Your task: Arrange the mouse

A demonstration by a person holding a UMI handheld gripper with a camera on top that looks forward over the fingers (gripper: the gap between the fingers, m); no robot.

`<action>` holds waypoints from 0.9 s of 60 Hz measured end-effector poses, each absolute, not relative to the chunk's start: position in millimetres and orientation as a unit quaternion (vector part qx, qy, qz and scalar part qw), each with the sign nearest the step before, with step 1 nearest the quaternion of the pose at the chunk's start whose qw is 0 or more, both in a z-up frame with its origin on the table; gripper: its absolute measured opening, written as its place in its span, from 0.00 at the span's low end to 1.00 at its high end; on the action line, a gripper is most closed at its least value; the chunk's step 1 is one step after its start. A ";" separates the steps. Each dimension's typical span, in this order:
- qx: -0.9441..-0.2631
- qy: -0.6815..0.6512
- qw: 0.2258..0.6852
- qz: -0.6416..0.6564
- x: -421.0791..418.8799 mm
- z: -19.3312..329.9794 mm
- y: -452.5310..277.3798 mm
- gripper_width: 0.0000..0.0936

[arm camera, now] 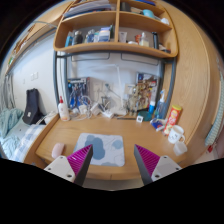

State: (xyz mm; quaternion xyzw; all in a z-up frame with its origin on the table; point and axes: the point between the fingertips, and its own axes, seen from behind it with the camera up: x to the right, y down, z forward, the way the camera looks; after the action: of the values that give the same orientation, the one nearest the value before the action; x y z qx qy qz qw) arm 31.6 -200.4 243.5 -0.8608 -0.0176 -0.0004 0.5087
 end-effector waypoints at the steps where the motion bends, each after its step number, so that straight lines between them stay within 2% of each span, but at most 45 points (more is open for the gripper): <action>1: -0.865 -0.022 0.502 -0.004 22.1 220.6 -205.3 0.88; 3: -0.871 -0.017 0.491 0.005 -13.2 170.5 -217.8 0.88; 4: -0.874 -0.018 0.485 0.009 -23.5 159.9 -221.2 0.88; 10: -0.891 -0.031 0.452 0.030 -81.5 109.7 -235.7 0.88; 17: -0.908 -0.060 0.412 0.056 -148.3 66.4 -247.9 0.89; 27: -0.916 -0.096 0.382 0.077 -233.0 30.0 -235.9 0.90; 35: -0.913 -0.099 0.385 0.085 -277.4 18.2 -201.2 0.90; 54: -0.922 -0.075 0.376 0.058 -296.7 -9.8 -129.5 0.88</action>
State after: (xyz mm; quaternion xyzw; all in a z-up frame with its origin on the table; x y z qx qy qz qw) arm -296.7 -129.5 -9.8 -0.9217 -0.0751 0.0578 0.3760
